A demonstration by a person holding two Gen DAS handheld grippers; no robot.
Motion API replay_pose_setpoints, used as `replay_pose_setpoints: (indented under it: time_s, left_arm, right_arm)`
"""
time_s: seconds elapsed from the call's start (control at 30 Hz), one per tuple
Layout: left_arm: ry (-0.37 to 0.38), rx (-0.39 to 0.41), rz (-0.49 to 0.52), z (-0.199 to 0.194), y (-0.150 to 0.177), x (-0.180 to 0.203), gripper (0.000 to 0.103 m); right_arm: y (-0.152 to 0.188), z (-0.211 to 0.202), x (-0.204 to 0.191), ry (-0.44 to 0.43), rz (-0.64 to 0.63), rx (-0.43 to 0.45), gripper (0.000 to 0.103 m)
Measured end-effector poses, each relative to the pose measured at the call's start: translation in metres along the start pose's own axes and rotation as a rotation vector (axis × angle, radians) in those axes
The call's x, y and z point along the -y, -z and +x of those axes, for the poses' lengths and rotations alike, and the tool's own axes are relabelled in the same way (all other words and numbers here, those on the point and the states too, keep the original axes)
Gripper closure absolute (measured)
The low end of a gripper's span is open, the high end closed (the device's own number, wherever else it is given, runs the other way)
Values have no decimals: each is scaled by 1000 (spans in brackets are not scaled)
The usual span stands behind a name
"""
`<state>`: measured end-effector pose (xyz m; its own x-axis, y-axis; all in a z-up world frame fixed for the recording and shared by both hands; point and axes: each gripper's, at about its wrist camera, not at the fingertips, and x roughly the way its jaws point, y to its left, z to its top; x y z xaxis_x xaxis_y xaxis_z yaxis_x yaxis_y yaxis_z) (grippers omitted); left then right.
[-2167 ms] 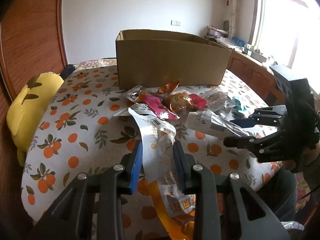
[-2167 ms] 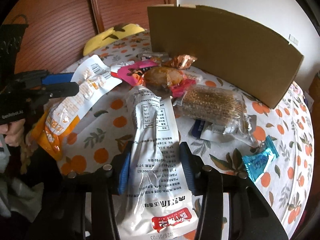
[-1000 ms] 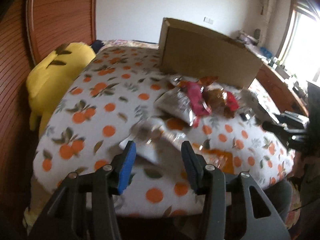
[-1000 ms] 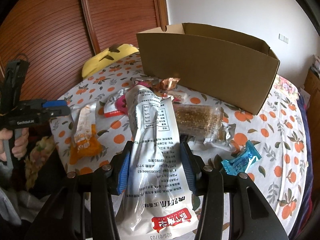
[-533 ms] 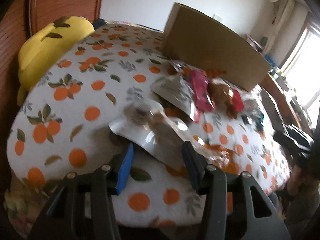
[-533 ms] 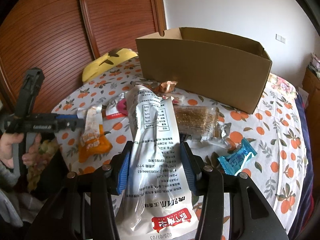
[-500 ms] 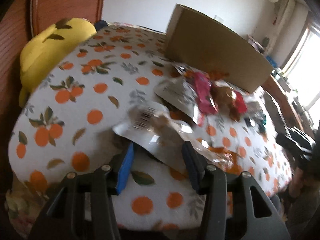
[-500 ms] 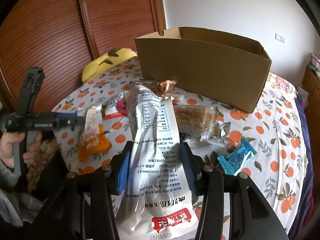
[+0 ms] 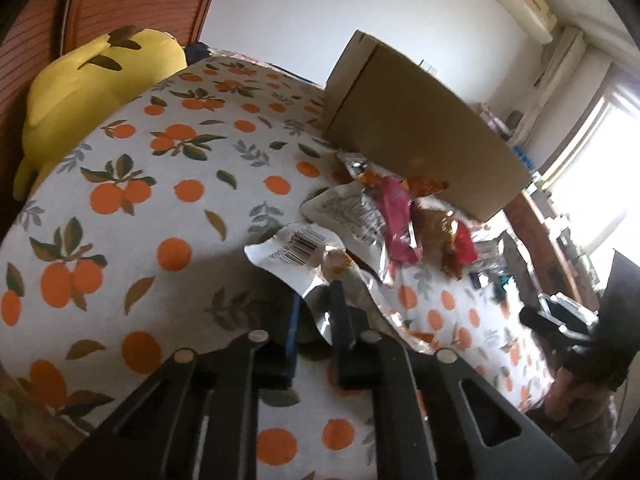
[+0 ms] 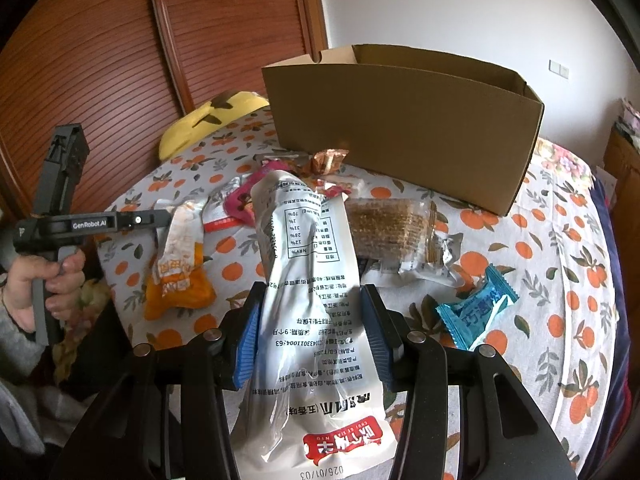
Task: Organize snacks
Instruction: 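Grasp the white packet with the right tool while the left tool grasps the orange-and-white packet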
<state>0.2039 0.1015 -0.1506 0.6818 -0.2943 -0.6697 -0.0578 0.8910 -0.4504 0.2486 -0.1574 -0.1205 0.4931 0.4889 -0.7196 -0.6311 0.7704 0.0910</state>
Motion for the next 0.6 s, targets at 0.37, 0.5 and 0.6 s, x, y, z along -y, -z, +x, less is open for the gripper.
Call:
replay_pose_setpoints:
  time_s: [0.37, 0.5, 0.6]
  left_arm:
    - [-47, 101, 198, -32, -9, 42, 103]
    - [-58, 123, 246, -45, -17, 56, 103]
    - [-59, 133, 267, -50, -23, 63, 103]
  right_arm:
    - [1, -1, 0, -1, 3, 7, 55]
    - [-1, -8, -2, 3, -1, 23, 55]
    - [-6, -14, -1, 12, 0, 40, 55]
